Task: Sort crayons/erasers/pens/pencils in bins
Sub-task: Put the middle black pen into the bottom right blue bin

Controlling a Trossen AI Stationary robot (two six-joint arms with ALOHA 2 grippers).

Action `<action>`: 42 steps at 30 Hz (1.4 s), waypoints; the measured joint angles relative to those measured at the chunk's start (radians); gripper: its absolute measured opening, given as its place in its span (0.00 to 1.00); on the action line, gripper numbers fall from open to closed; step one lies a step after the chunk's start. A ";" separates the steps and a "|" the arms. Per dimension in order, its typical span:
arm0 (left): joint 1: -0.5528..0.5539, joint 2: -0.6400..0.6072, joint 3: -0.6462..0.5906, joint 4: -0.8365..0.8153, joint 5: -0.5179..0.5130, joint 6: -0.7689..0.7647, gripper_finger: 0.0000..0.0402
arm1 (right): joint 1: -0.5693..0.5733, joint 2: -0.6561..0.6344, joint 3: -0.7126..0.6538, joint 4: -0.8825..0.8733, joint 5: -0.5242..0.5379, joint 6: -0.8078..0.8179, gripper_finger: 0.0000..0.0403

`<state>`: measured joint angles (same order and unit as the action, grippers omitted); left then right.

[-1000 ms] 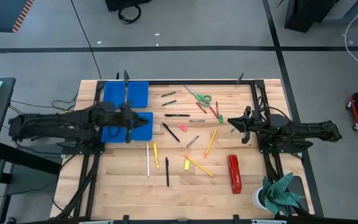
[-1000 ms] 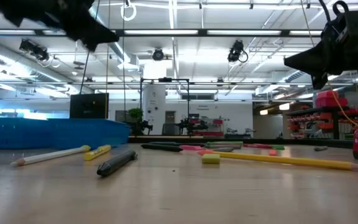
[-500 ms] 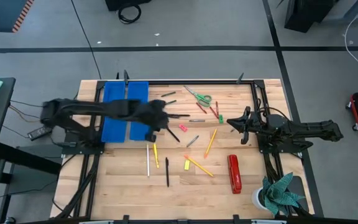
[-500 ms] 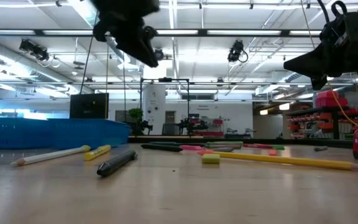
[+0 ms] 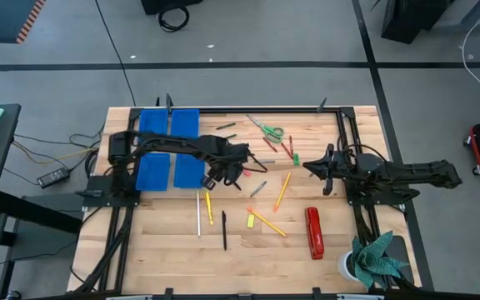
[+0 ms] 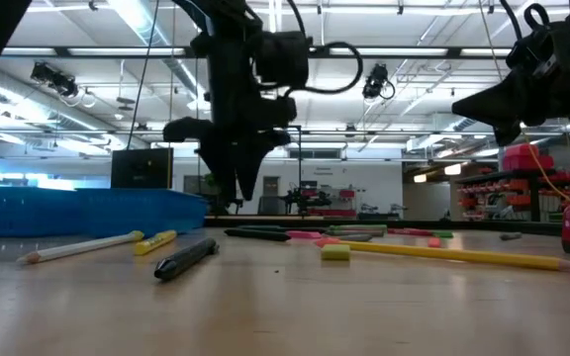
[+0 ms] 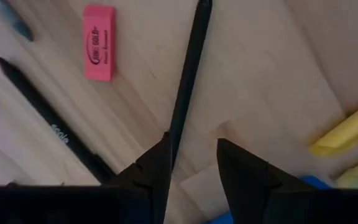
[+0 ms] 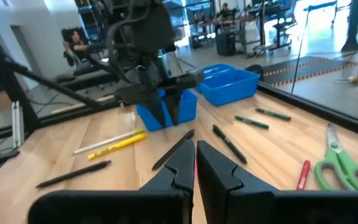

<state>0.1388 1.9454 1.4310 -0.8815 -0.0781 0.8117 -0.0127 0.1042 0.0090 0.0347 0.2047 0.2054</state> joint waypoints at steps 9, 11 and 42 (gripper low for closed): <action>0.010 0.060 0.002 0.091 -0.007 0.075 0.32 | 0.000 0.061 0.000 -0.002 -0.012 0.000 0.06; 0.017 0.075 0.002 0.112 -0.007 0.075 0.32 | 0.000 0.072 0.000 -0.002 -0.012 0.000 0.06; 0.026 0.138 0.003 0.102 0.034 0.118 0.18 | 0.000 0.114 0.000 -0.002 -0.012 -0.009 0.06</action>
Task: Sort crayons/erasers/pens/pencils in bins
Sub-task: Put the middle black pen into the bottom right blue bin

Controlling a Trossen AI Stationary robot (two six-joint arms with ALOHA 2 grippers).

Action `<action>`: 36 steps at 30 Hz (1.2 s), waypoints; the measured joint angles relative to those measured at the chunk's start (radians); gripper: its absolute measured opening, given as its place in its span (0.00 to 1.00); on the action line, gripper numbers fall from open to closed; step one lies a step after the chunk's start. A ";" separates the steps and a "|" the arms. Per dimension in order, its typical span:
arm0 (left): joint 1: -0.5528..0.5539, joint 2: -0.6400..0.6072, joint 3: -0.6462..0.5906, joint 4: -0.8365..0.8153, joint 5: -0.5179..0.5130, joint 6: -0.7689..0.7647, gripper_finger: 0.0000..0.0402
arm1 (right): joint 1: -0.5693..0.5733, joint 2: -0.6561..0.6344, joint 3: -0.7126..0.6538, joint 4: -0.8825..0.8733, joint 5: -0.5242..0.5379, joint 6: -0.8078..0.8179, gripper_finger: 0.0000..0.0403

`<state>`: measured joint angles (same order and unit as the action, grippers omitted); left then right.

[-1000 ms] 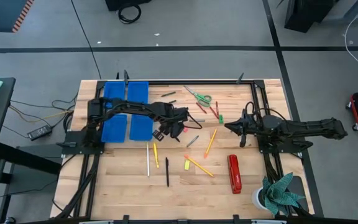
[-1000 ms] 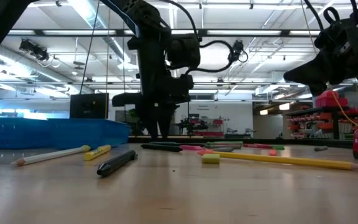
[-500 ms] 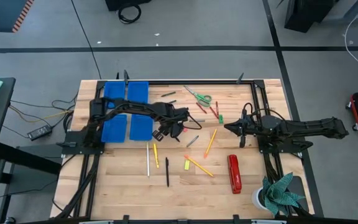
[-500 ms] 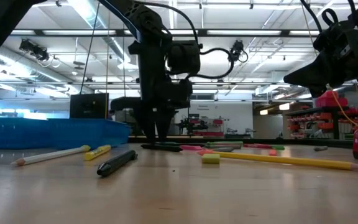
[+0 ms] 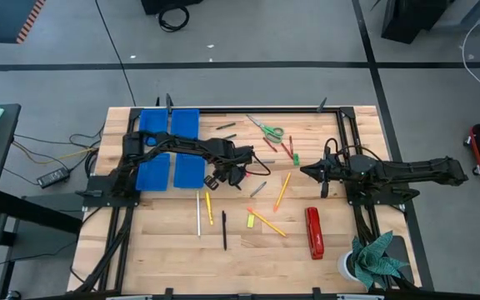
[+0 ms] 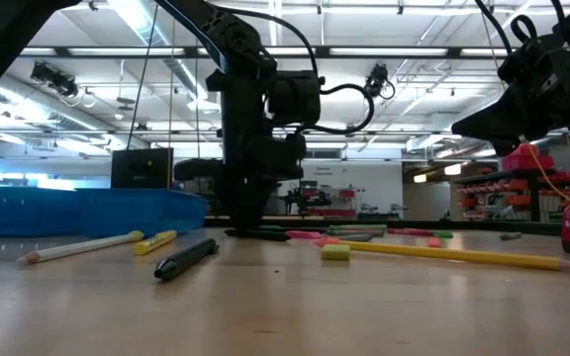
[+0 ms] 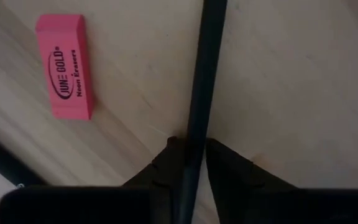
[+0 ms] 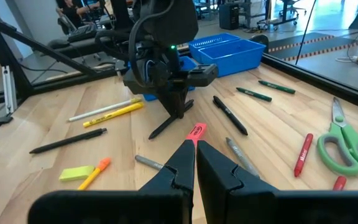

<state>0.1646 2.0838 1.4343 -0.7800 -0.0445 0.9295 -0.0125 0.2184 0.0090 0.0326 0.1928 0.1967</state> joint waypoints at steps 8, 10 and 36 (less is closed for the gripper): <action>-0.001 0.000 0.000 -0.003 -0.002 0.002 0.08 | 0.000 0.000 0.000 0.000 0.000 0.000 0.06; -0.001 0.003 0.014 -0.020 -0.004 0.001 0.10 | 0.000 0.000 0.000 0.000 0.000 0.000 0.06; 0.008 0.003 0.391 -0.382 -0.002 -0.185 0.10 | 0.000 0.000 0.000 -0.001 -0.014 0.001 0.06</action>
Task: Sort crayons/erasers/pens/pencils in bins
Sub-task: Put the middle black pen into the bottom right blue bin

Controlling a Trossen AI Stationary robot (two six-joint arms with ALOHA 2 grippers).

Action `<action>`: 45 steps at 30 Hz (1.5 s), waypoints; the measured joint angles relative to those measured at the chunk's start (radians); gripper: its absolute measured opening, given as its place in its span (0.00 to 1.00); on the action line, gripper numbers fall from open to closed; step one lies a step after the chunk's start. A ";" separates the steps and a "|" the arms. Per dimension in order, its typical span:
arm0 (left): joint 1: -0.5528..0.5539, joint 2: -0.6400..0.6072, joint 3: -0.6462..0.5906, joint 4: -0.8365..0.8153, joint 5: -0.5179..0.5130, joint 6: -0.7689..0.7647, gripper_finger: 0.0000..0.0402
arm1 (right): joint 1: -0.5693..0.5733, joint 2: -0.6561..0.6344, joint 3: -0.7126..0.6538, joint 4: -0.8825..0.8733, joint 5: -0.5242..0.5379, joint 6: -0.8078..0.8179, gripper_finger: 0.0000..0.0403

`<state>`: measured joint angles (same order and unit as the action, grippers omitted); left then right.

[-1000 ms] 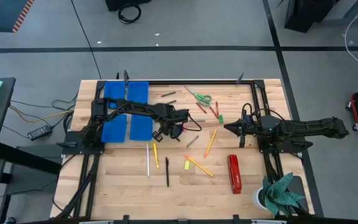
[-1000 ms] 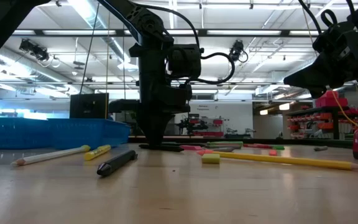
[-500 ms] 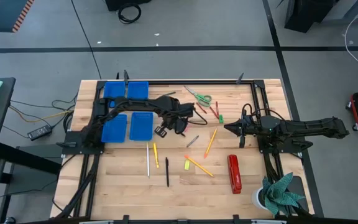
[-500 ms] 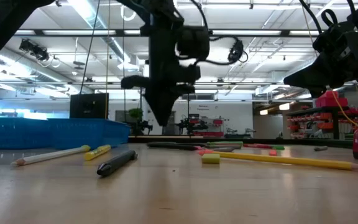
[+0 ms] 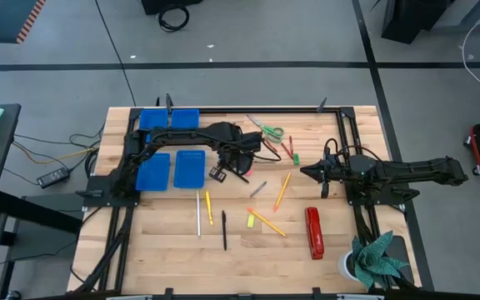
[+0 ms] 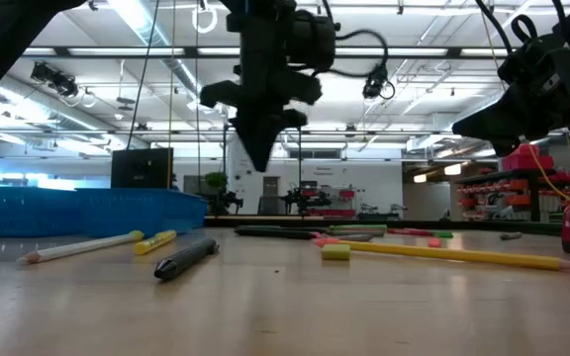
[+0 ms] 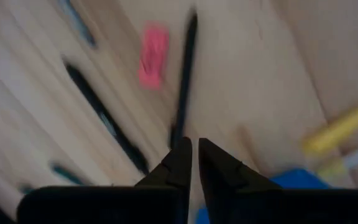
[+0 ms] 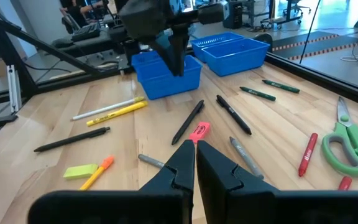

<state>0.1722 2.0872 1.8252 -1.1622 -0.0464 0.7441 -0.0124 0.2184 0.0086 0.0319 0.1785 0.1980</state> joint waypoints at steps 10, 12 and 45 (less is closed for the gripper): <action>0.063 0.073 0.000 0.110 0.227 -0.026 0.18 | 0.000 0.009 0.000 0.000 0.000 0.000 0.06; 0.076 0.094 0.000 0.125 0.278 -0.026 0.19 | 0.000 0.014 0.000 0.000 0.000 0.000 0.06; 0.076 0.262 0.004 0.143 0.272 0.035 0.14 | 0.000 0.143 0.000 0.000 -0.001 -0.001 0.06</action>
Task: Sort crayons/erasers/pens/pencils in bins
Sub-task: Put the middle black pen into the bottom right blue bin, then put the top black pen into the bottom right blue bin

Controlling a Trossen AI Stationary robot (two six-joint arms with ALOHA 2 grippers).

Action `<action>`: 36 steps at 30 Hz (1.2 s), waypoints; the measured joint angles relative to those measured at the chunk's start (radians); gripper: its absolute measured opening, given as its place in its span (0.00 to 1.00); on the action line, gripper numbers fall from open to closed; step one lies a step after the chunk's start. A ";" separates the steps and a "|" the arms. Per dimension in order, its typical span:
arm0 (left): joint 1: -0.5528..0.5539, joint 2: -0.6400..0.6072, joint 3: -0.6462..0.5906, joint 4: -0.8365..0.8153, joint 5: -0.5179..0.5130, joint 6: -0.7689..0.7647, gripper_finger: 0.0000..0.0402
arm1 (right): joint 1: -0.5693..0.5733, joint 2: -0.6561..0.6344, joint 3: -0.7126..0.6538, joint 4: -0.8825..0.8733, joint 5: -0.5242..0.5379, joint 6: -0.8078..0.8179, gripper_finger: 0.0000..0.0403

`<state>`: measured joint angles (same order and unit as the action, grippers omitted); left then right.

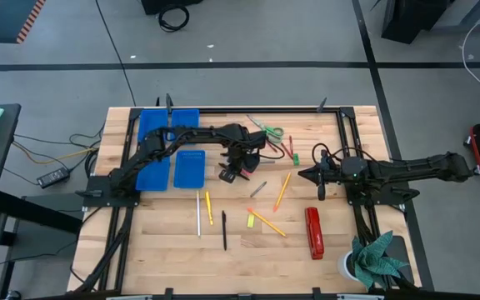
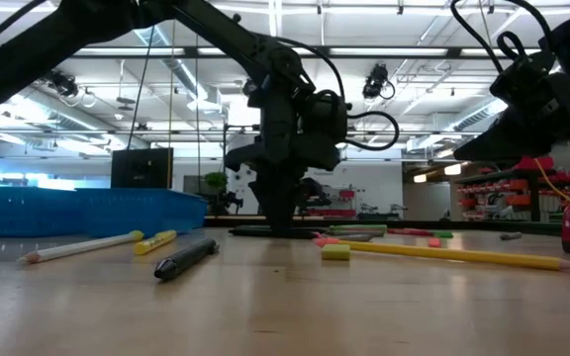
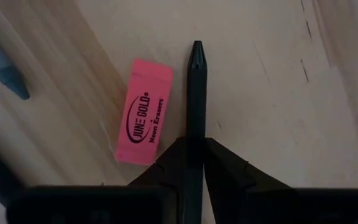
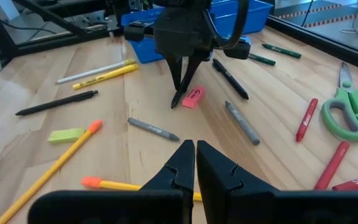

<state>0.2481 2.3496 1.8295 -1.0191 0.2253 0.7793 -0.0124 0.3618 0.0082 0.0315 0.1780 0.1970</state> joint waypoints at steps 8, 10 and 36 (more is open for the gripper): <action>-0.010 -0.007 0.000 -0.017 -0.045 -0.015 0.12 | 0.000 0.003 0.000 0.000 0.000 -0.005 0.06; -0.011 -0.024 -0.002 -0.030 -0.057 -0.031 0.10 | 0.000 0.003 0.000 0.000 0.000 -0.007 0.06; -0.011 -0.201 -0.005 -0.239 -0.145 -0.258 0.02 | 0.000 0.007 0.000 0.000 0.001 -0.003 0.06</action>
<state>0.2372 2.1491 1.8248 -1.2584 0.0803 0.5218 -0.0127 0.3687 0.0082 0.0315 0.1787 0.1939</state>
